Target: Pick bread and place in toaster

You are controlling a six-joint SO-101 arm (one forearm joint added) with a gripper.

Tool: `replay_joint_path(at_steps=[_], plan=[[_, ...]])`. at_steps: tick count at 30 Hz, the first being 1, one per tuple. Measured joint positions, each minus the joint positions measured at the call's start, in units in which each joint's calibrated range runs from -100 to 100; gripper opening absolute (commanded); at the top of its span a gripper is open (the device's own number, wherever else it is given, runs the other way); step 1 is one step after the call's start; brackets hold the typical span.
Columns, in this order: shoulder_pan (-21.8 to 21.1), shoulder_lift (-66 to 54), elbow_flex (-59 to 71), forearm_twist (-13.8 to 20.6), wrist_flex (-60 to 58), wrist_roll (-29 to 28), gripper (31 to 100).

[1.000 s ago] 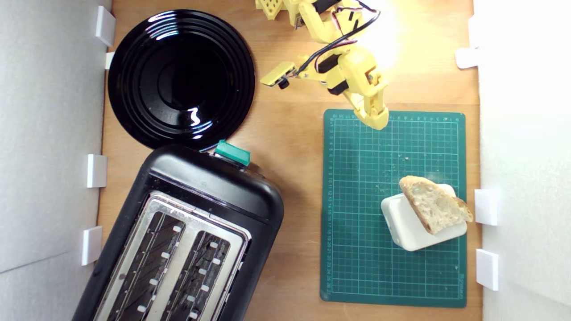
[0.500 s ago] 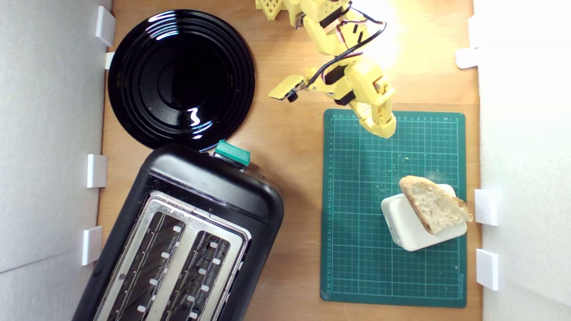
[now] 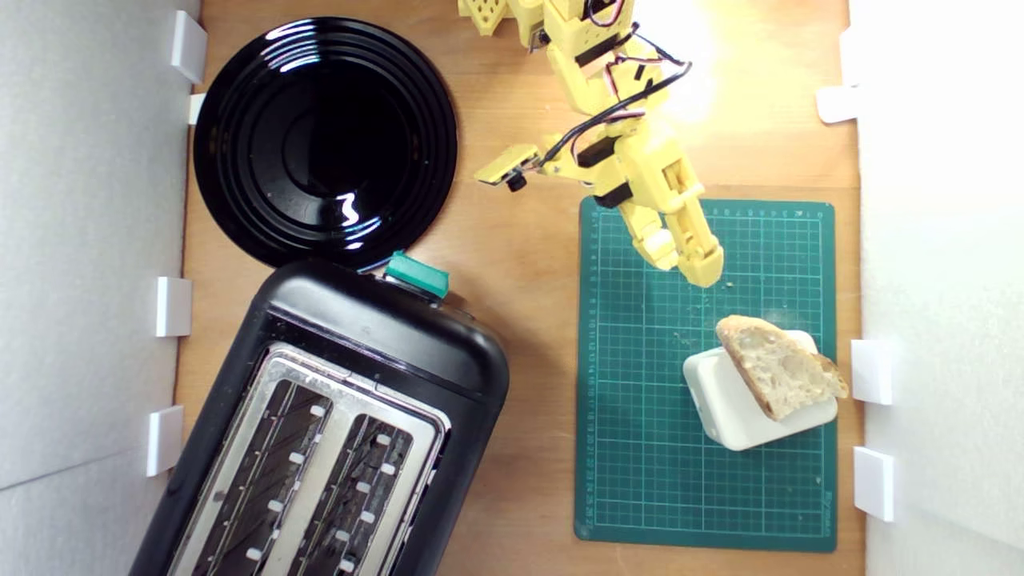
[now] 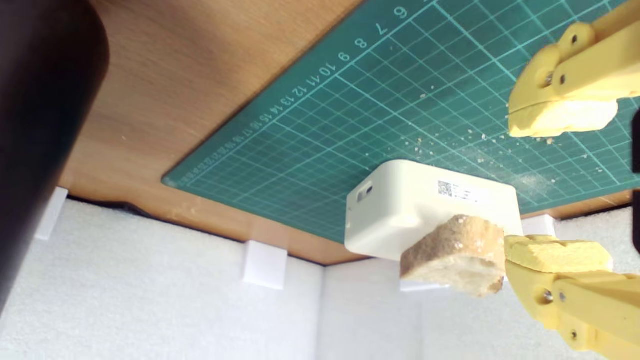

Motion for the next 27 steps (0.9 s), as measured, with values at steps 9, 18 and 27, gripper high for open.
replay_joint_path(at_steps=[9,18,27], plan=[[0.0,2.2,-4.5,0.4,0.0,0.0,89.4],[0.0,7.7,-10.4,-0.1,0.0,0.0,90.4],[-2.1,10.2,-14.7,0.7,0.0,0.0,90.4]])
